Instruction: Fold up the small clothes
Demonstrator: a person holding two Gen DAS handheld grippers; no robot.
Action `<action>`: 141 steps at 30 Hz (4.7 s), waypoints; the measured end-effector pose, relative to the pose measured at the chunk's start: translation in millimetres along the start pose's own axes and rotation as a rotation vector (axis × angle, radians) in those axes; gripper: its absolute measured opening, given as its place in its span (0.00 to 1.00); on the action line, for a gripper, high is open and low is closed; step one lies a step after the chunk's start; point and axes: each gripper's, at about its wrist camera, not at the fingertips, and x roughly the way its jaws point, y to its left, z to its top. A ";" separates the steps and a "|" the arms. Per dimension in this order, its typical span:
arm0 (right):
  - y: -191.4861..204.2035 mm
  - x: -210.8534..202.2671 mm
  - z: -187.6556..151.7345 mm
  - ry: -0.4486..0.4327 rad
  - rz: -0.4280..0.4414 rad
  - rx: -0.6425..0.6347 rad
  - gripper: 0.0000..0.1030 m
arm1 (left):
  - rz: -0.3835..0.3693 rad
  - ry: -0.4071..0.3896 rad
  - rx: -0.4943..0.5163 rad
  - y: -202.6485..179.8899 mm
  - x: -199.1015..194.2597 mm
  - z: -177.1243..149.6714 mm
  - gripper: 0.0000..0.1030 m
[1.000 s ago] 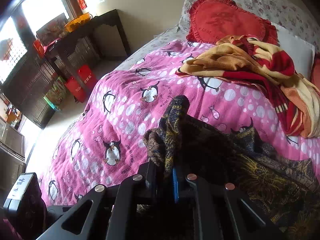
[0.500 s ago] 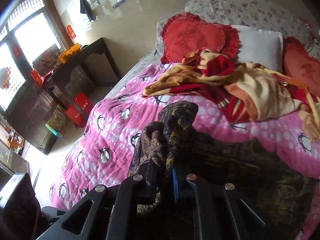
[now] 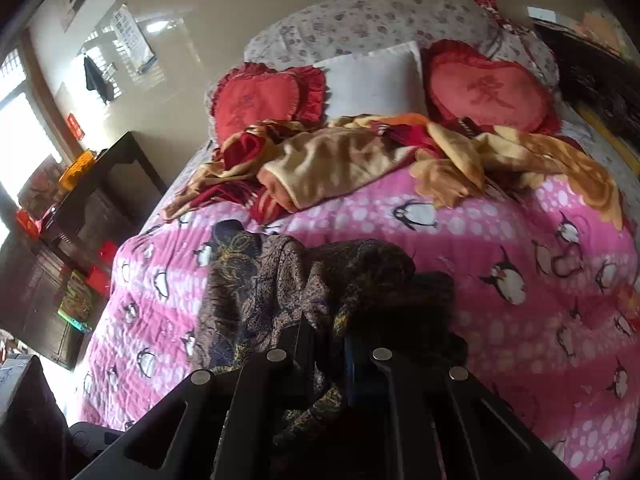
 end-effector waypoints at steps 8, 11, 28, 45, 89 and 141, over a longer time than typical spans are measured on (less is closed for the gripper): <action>-61.5 35.2 -27.5 0.047 -0.032 0.145 0.12 | -0.047 0.098 -0.008 -7.3 29.0 5.5 0.31; -69.2 18.7 -30.2 0.012 -0.001 0.196 0.16 | -0.044 0.038 0.048 -5.1 -4.6 0.5 0.53; -47.8 51.0 -15.4 0.034 -0.168 0.044 0.04 | 0.223 0.168 0.036 52.8 20.4 -69.2 0.54; -2.8 -13.4 -119.7 0.112 -0.055 0.021 0.03 | 0.206 0.101 -0.019 64.9 -11.3 -74.6 0.54; -35.8 9.6 -79.8 -0.046 -0.243 0.123 0.04 | 0.281 0.055 -0.096 101.5 7.8 -46.7 0.56; 164.9 -3.2 -150.2 0.058 0.121 -0.273 0.41 | 0.306 0.021 -0.269 203.9 -104.0 -99.1 0.56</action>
